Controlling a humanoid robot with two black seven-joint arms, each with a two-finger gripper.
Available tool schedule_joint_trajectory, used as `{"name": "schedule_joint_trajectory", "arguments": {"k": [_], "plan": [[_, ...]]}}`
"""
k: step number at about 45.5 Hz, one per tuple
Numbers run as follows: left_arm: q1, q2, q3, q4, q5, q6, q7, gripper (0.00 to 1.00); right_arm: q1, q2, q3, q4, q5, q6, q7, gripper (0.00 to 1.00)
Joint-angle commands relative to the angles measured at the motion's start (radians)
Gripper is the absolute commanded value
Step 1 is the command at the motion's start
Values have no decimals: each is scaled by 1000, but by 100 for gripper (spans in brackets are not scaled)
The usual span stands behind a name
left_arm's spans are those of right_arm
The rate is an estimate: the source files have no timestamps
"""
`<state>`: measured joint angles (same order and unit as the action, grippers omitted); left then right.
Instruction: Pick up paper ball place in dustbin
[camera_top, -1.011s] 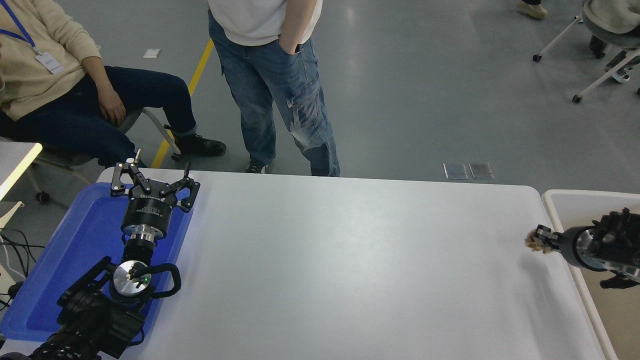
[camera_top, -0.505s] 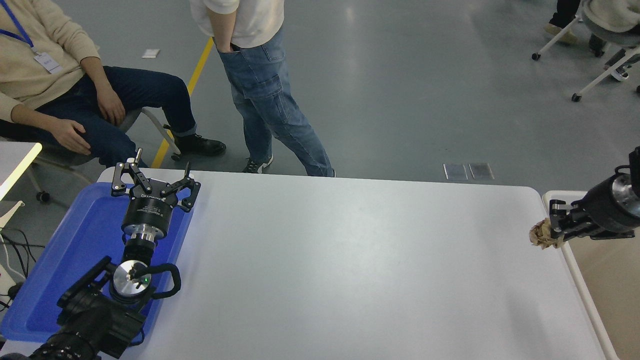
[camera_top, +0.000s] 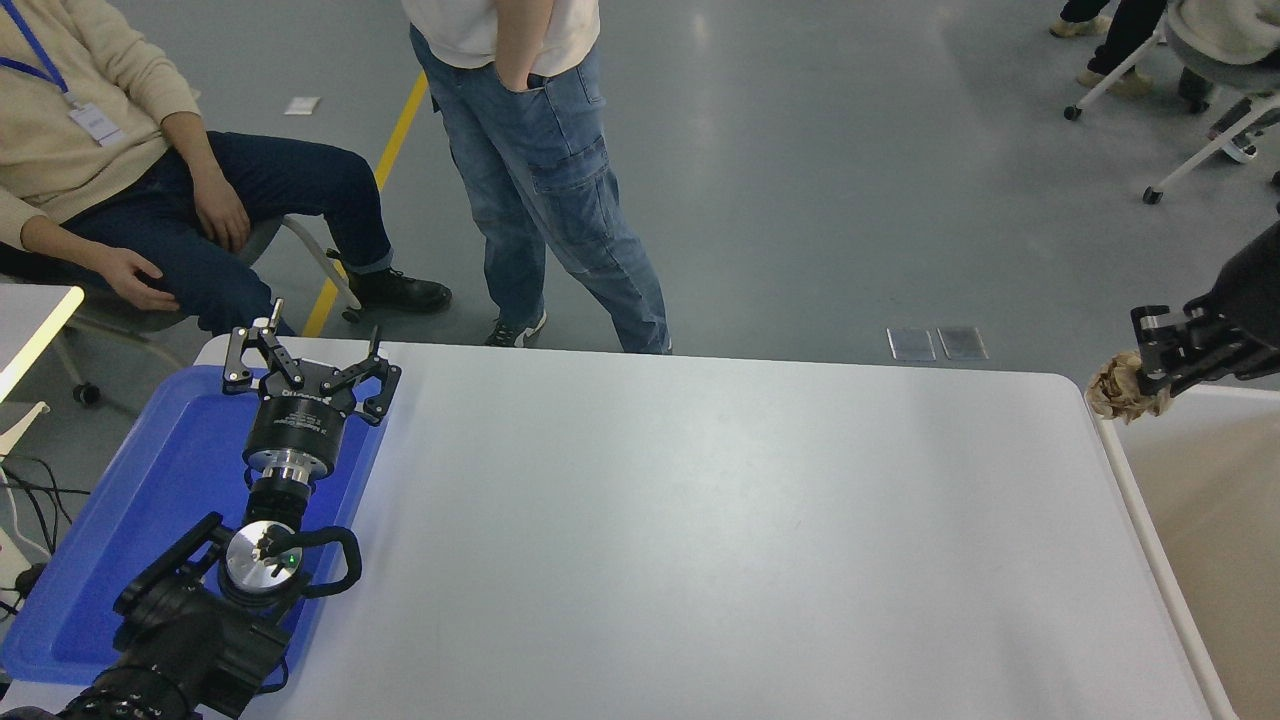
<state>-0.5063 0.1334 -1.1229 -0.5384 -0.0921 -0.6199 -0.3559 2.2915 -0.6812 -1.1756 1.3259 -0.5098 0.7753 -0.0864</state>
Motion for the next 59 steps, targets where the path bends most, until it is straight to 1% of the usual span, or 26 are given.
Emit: {"name": "schedule_joint_trajectory", "arguments": {"k": [1,15,24,33,43,51,59], "plan": [[0,0,0,0,0,0,0,100,164,34,-27,42,-6,10,0,0],[0,0,0,0,0,0,-1,100,217,45,-30,52,-9,10,-4,0],[0,0,0,0,0,0,-1,100,201,35,-111,47,-16,10,-4,0],[2,0,0,0,0,0,-1,100,220,-47,-205,47,-16,10,-4,0],[2,0,0,0,0,0,-1,100,305,-119,-413,38,-16,10,-3,0],[2,0,-2,0,0,0,-1,100,365,-202,-545,24,-19,10,-3,0],[2,0,-2,0,0,0,-1,100,384,-281,-639,-42,-21,10,-3,0]]}}
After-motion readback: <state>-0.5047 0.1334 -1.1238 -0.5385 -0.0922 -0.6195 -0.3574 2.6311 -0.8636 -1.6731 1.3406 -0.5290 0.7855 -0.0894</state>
